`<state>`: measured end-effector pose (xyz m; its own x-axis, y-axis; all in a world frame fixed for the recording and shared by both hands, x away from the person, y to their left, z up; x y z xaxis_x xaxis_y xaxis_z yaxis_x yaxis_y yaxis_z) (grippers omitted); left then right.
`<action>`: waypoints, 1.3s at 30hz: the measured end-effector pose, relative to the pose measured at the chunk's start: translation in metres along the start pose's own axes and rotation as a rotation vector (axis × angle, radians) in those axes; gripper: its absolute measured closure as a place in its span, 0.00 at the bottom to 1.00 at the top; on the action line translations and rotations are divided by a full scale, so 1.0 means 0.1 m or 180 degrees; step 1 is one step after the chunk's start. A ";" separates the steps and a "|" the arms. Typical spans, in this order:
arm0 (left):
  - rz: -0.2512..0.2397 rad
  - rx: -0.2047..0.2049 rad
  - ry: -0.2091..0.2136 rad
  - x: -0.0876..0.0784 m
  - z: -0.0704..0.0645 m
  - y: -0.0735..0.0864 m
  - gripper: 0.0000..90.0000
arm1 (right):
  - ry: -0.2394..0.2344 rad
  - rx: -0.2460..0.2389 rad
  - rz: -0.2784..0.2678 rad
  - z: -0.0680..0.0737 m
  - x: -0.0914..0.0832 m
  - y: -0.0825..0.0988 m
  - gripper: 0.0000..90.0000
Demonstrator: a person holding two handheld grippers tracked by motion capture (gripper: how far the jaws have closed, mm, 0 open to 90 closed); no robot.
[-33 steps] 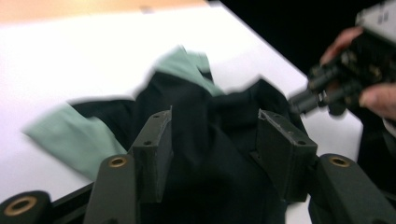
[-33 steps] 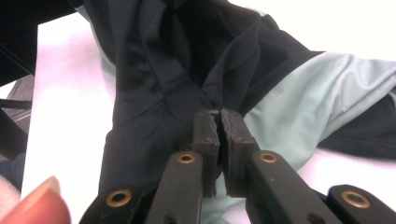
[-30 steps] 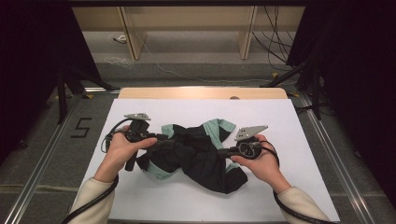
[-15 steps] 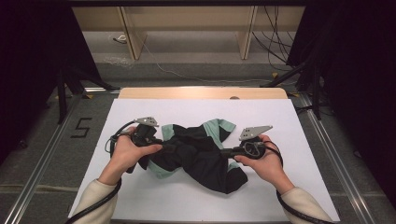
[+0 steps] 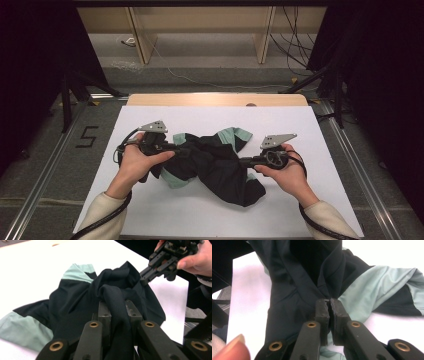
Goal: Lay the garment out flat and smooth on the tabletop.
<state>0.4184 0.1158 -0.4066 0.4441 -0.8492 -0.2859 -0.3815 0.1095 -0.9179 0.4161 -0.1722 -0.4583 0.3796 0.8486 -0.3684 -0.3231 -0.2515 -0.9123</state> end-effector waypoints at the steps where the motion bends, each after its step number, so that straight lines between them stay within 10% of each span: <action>1: -0.0034 0.0011 0.0014 -0.01 0.00 -0.01 0.89 | -0.0003 -0.0010 -0.0001 0.01 0.00 -0.01 0.96; 20: -0.0225 0.0030 -0.0001 -0.09 -0.05 -0.12 0.95 | 0.0031 -0.0025 -0.0050 0.04 -0.01 -0.05 0.96; 39: -0.0420 0.0227 0.0004 -0.20 -0.31 -0.30 0.95 | 0.0094 -0.0091 -0.0666 0.14 -0.53 -0.53 0.96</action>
<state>0.3956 0.1140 -0.3650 0.4854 -0.8593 -0.1612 -0.2614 0.0333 -0.9647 0.4005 -0.1971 -0.3881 0.4611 0.8699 -0.1751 -0.2099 -0.0848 -0.9740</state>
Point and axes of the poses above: each handheld gripper's, and its own axes: x roughly forward along the jaws, y roughly out of its underside, z roughly to its left, the point moved 5 cm from there along x, roughly forward along the jaws, and after that the axes turned 14 degrees about -z, right-handed, at the moved point
